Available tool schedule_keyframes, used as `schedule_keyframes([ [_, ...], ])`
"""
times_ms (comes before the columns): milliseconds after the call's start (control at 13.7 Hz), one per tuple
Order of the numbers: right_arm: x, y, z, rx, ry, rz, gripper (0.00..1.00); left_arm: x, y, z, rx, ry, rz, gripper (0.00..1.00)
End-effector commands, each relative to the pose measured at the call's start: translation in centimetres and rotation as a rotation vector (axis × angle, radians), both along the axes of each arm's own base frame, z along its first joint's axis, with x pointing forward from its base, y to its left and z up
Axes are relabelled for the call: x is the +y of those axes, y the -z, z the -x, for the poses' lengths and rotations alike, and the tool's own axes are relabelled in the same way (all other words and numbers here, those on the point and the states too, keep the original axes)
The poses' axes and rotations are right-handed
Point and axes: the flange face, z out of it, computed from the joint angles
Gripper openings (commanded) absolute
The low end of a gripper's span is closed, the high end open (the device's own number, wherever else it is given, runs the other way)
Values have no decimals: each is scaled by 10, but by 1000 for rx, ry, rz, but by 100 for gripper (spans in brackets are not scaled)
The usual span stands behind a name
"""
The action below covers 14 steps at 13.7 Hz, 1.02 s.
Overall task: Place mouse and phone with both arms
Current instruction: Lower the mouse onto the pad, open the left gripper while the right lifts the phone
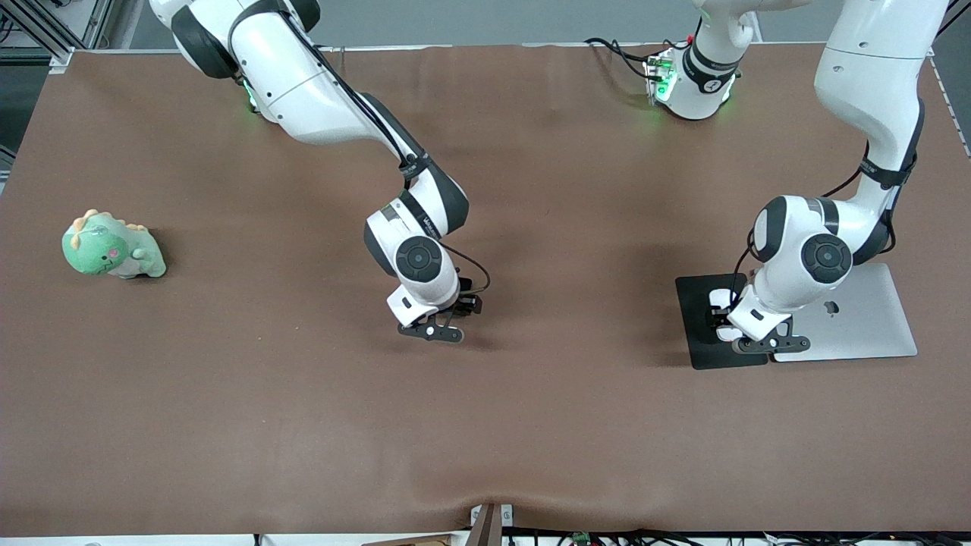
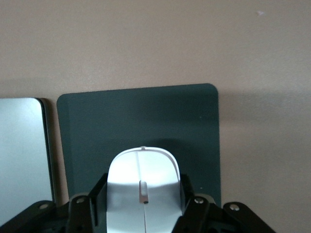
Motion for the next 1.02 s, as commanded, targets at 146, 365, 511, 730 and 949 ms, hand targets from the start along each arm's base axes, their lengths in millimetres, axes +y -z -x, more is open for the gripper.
schedule_keyframes([
  [146,5,8,0,-12,15,19,100,8,31,1,-31,-32,29,40],
  [365,3,16,5,8,21,24,100,9,32,0,-38,-35,31,48],
  [511,7,16,8,6,81,29,100,9,33,-1,-38,-36,33,57],
  [730,11,15,8,-15,128,16,73,9,34,-1,-38,-36,33,100],
  [949,2,9,-1,-19,144,12,59,5,30,-4,-47,-24,33,100],
])
